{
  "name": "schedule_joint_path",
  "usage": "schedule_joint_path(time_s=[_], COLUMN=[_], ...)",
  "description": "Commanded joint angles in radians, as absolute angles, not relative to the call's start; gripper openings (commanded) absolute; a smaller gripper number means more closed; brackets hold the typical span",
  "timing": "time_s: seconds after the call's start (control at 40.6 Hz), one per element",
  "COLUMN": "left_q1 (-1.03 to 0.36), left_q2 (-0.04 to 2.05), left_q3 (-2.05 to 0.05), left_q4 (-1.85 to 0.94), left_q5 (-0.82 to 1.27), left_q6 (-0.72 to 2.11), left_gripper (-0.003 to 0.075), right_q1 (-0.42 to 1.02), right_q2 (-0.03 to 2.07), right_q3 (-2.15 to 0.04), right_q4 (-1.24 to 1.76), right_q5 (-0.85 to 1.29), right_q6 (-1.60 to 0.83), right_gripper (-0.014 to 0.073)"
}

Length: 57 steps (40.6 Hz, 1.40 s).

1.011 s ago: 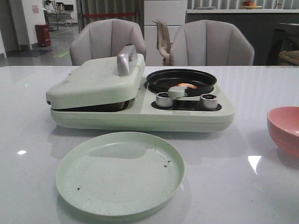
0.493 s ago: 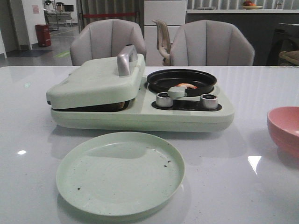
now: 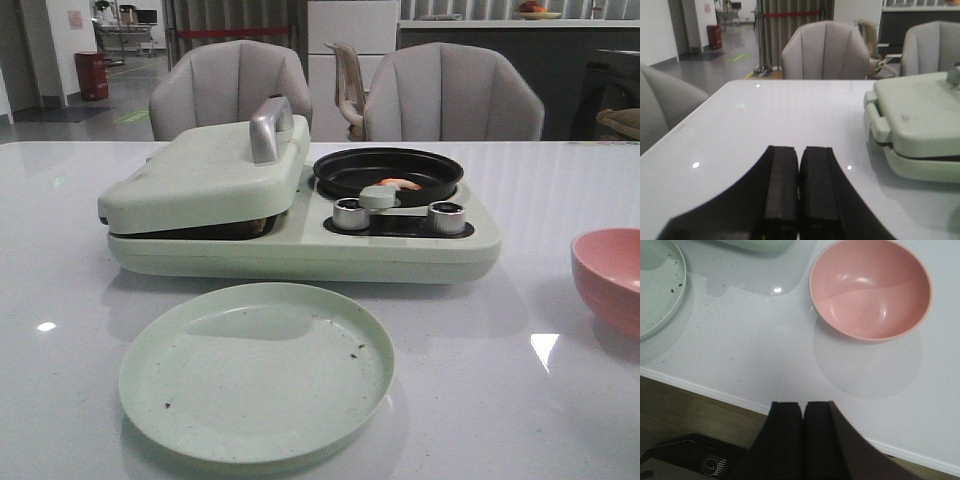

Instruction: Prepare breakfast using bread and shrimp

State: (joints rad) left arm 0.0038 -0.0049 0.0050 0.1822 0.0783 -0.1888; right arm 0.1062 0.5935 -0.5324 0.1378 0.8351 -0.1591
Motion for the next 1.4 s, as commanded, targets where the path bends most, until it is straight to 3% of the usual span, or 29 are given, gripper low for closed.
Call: schedule_joint_path(time_s=[0.0,0.246,1.257,1.38], left_q1=[-0.017,-0.057,-0.057,-0.057], left_q2=[-0.027,-0.027,-0.027,-0.027], left_q3=[0.026,0.026,0.026,0.026], left_q4=[0.180,0.068,0.060,0.060], left_q5=[-0.043,-0.025,-0.025,-0.025], left_q6=[-0.206,-0.079,-0.079,-0.079], left_gripper=[0.0111,0.0111,0.0111,0.0111], right_q1=[0.104,0.104,0.104,0.089], right_q2=[0.592,0.592,0.592,0.514], right_q3=[-0.558,-0.558,-0.558,-0.520], right_q4=[0.136,0.136,0.136,0.130], right_q5=[0.780,0.781,0.781,0.736], right_q6=[-0.161,-0.161,-0.161,-0.168], right_gripper=[0.0043,0.0043,0.0043,0.0043])
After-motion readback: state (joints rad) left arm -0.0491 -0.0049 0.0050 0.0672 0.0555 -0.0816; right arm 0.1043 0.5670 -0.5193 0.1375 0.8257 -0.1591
